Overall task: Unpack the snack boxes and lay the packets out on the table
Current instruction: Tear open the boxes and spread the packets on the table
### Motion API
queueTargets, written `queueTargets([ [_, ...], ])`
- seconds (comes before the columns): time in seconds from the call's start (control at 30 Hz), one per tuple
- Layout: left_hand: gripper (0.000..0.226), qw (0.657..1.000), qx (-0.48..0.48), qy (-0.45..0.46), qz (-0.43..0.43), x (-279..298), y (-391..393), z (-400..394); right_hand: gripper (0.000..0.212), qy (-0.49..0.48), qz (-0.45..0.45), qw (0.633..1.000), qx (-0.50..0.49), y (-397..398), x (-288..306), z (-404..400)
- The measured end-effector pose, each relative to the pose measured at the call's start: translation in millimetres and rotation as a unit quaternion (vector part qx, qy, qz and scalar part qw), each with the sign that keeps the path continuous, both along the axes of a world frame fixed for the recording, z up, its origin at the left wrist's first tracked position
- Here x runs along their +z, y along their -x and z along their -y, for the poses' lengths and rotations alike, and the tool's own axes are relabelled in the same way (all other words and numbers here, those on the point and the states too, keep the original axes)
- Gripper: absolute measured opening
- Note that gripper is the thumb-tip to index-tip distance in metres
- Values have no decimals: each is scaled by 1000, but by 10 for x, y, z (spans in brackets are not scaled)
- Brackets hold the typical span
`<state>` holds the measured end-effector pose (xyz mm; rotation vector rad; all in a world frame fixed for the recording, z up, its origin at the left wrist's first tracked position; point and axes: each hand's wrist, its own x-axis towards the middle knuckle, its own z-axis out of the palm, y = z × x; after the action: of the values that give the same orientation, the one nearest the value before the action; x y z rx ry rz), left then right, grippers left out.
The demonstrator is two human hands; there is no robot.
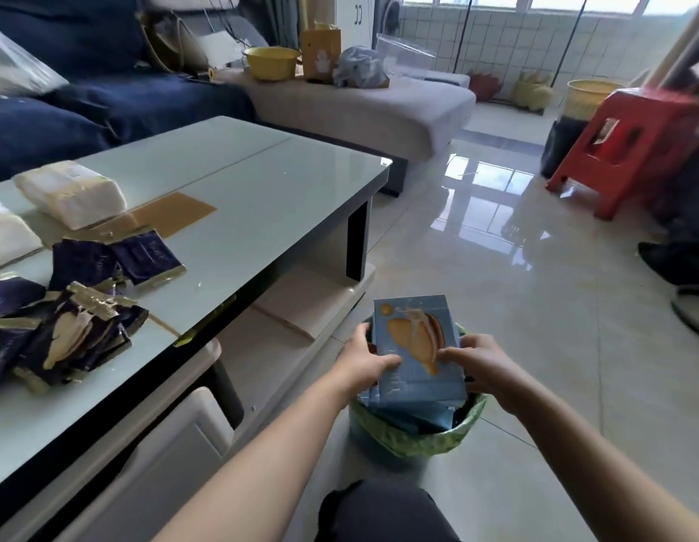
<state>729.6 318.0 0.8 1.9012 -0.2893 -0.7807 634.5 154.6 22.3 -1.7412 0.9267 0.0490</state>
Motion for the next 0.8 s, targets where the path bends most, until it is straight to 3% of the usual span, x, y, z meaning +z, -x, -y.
queueTargets([
  [0.1,66,999,-3,-25,39,-89,-28,187,13,14,-20,1000,-15,-57,-101,79],
  [0.27,58,988,23,-105,114,-197,-127,297,36,8,-21,1000,-22,-151,-253,98],
  [0.4,55,994,25,-81,71,-193,-153,264,28,37,-45,998,-20,-266,-249,73],
  [0.5,61,996,42,-65,51,-172,-167,176,41,116,-64,991,-22,-308,-216,79],
  [0.8,46,997,61,-35,42,62,-123,-273,57,323,-37,944,48,-221,126,-196],
])
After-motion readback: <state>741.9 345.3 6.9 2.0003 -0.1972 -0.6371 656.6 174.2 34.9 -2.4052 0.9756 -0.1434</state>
